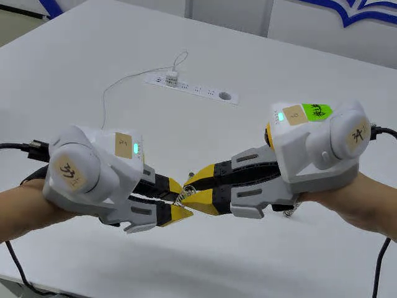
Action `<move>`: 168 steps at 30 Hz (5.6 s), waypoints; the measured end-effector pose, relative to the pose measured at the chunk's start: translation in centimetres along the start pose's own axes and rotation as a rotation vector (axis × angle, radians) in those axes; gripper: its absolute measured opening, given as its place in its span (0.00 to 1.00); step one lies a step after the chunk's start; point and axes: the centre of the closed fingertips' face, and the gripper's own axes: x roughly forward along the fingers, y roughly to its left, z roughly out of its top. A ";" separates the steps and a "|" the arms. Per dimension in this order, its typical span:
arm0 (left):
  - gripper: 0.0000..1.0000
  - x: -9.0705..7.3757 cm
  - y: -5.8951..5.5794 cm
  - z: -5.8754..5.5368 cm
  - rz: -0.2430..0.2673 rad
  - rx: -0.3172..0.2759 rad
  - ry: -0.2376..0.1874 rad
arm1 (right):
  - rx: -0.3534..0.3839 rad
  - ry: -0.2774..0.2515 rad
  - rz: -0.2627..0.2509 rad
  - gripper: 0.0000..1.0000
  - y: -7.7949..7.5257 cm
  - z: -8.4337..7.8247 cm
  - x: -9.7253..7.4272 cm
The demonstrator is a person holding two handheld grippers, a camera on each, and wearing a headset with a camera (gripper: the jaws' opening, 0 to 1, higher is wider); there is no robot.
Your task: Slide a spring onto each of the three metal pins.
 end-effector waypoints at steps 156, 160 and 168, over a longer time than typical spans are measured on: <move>0.87 -4.3 5.1 -5.3 0.191 -0.368 -0.071 | 0.308 0.285 -0.264 0.14 -11.8 -11.7 5.6; 0.87 -4.1 5.0 -5.2 0.183 -0.364 -0.066 | 0.312 0.273 -0.274 0.16 -12.0 -11.4 5.3; 0.88 -4.0 5.6 -4.7 0.183 -0.358 -0.069 | 0.310 0.214 -0.309 0.20 -12.3 -9.8 3.4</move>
